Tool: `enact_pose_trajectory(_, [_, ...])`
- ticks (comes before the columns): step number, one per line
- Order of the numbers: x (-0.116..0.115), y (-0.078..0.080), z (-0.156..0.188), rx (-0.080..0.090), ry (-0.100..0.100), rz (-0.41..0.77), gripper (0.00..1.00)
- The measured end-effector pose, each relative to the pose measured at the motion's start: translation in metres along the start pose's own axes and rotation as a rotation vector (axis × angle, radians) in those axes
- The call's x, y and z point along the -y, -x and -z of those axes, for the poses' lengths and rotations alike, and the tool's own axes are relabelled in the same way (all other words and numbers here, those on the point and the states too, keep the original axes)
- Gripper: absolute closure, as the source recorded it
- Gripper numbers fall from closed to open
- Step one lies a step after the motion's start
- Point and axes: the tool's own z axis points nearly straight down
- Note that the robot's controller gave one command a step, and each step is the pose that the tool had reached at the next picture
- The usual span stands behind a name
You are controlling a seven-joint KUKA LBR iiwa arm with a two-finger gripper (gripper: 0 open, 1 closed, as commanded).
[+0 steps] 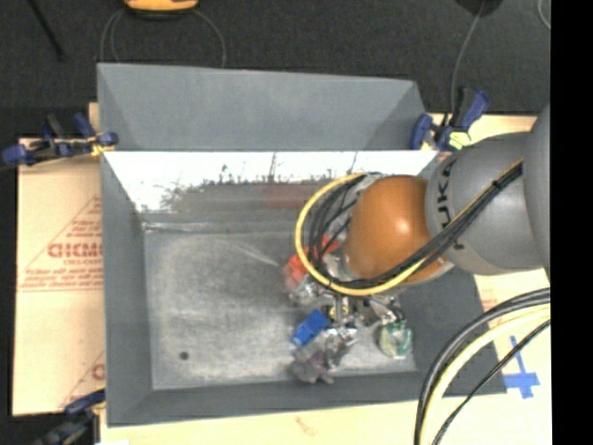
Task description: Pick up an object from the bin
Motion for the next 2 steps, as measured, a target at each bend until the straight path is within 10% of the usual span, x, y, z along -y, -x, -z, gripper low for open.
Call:
enact_pose_trajectory(1, [0.000, 0.002, 0.002, 0.005, -0.002, 0.002, 1.00])
enact_pose_trajectory(2, [0.003, 0.004, 0.083, 0.005, -0.002, -0.001, 1.00])
